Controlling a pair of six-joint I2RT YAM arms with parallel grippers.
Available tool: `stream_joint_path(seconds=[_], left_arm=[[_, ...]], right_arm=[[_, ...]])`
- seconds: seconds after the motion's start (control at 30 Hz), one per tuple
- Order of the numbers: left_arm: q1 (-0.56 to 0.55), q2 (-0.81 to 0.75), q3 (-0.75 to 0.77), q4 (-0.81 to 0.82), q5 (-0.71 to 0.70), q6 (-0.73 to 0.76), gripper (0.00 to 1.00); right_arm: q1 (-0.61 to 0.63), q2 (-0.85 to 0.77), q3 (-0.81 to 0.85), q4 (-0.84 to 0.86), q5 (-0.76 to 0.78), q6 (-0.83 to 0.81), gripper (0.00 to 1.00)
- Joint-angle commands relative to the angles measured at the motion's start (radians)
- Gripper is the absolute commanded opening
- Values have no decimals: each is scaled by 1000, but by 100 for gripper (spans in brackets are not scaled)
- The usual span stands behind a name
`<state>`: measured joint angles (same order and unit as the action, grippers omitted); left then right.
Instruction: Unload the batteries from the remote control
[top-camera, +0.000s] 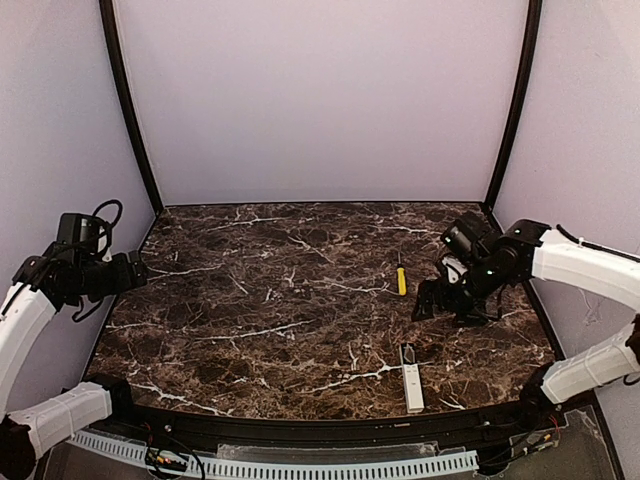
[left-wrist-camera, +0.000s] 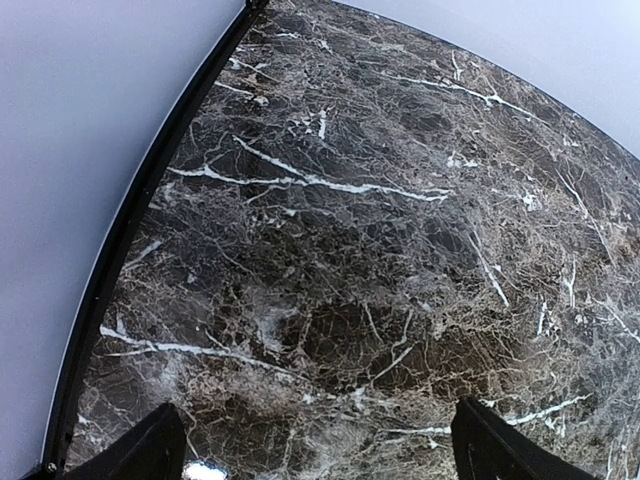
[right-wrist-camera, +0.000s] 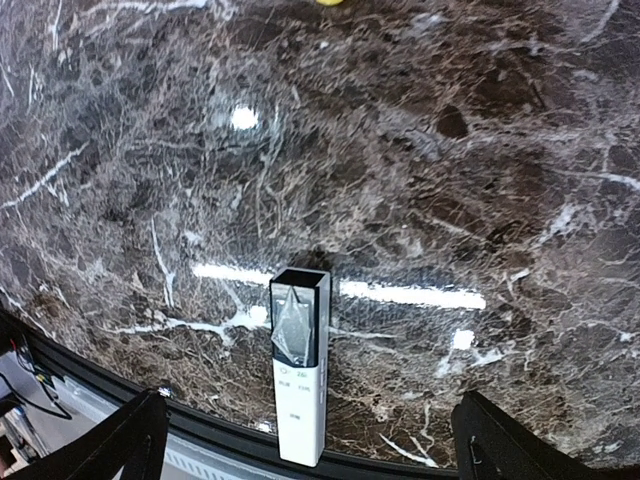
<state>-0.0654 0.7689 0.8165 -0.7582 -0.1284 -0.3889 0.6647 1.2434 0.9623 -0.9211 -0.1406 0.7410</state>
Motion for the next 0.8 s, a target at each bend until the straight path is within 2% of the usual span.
stream_joint_path(seconds=[0.0,0.2,0.5,0.77], left_arm=[[5,-21,15,-14,-30,-12,93],[4,-11,4,-1,0,-5,93],[5,-34,9,-9,-3,-10,90],[5,-81,6,-14,-49,-25,85]], right_arm=[[111,52,-17,25,28,111,99],[248,147,-30,31,65,200,98],[390,300,-39,16,136,210,95],[407,316,-66,37,212,199,78]])
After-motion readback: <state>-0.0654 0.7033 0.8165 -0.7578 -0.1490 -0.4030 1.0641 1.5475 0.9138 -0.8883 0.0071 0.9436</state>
